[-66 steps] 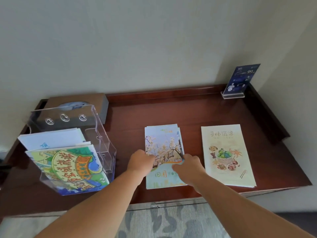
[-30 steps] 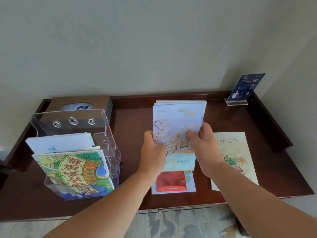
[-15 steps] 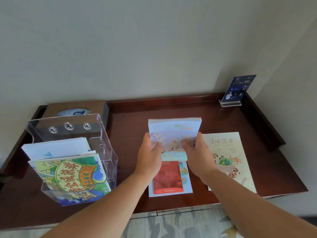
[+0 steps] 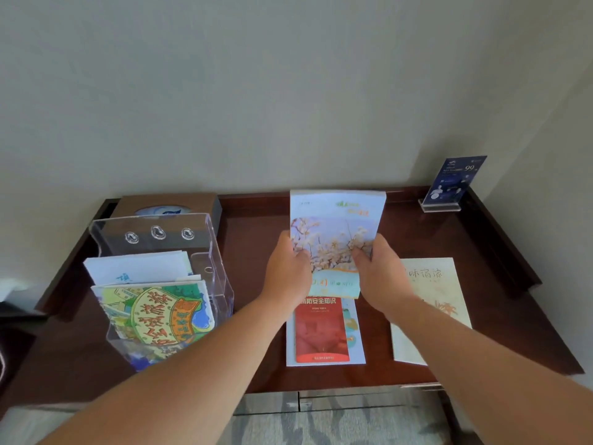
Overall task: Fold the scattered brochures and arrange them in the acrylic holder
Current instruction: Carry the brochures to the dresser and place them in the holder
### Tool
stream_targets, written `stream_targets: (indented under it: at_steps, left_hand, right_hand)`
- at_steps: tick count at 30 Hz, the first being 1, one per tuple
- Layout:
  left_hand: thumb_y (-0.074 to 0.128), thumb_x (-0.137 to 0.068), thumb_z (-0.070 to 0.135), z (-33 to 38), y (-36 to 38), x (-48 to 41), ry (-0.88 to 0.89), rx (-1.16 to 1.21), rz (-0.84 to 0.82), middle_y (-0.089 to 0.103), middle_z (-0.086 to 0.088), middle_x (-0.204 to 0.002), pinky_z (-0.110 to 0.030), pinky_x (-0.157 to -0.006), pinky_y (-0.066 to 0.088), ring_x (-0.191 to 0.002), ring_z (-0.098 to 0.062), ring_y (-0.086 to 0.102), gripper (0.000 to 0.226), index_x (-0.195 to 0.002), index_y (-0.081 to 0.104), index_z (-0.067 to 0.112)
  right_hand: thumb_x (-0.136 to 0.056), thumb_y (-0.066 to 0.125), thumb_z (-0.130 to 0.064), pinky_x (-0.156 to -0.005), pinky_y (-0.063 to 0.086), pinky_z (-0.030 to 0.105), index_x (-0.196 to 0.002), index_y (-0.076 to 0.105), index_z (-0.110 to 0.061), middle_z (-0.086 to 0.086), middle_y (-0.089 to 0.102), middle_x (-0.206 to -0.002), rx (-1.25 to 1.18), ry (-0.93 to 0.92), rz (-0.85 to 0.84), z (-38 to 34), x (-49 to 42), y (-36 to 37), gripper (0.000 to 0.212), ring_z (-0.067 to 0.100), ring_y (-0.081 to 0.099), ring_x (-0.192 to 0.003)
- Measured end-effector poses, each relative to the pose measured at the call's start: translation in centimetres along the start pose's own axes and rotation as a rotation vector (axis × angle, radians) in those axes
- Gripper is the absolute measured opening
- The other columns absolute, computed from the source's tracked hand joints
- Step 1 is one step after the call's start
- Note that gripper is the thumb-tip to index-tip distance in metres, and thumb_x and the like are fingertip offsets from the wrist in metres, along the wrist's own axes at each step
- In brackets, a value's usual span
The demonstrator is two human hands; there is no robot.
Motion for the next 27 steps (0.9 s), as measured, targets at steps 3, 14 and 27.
stream_targets:
  at_steps: [3,14,27]
  left_hand:
    - [0.037,-0.095,0.007,3.5,-1.6,-1.0,0.045,-0.021,0.026,0.056,0.011,-0.093,-0.019,-0.057,0.039,-0.070,0.001,0.049,0.028,-0.100,0.047,0.033]
    - [0.042,-0.095,0.009,10.8,-11.6,-0.2,0.115,-0.104,0.232,0.040,-0.001,-0.078,-0.027,-0.054,0.030,-0.062,-0.015,0.034,0.004,-0.094,0.046,0.011]
    - [0.046,-0.094,0.007,10.8,-27.1,1.1,0.226,-0.142,0.276,0.055,-0.015,-0.090,-0.030,-0.060,0.038,-0.073,-0.022,0.045,0.012,-0.105,0.049,0.012]
  right_hand:
    - [-0.100,0.049,-0.021,-0.083,0.052,0.043,-0.114,0.052,-0.017,0.001,0.064,-0.106,-0.013,-0.079,0.021,-4.0,-0.9,-1.3,0.015,0.018,0.060,-0.091]
    - [-0.100,0.050,-0.025,-0.061,0.045,0.028,-0.107,0.047,-0.026,-0.015,0.060,-0.088,-0.099,-0.328,-0.012,-16.2,0.0,-0.9,0.008,0.004,0.059,-0.077]
    - [-0.097,0.056,-0.019,-0.078,0.057,0.054,-0.092,0.057,-0.025,0.005,0.067,-0.091,-0.155,-0.374,-0.021,-26.5,4.6,7.1,0.008,0.032,0.067,-0.087]
Point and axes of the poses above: each hand's wrist, its own x-axis away from the middle knuckle, its own y-axis out of the palm, z = x × y, the point moved 3 cm from there along -x, towards the middle knuckle
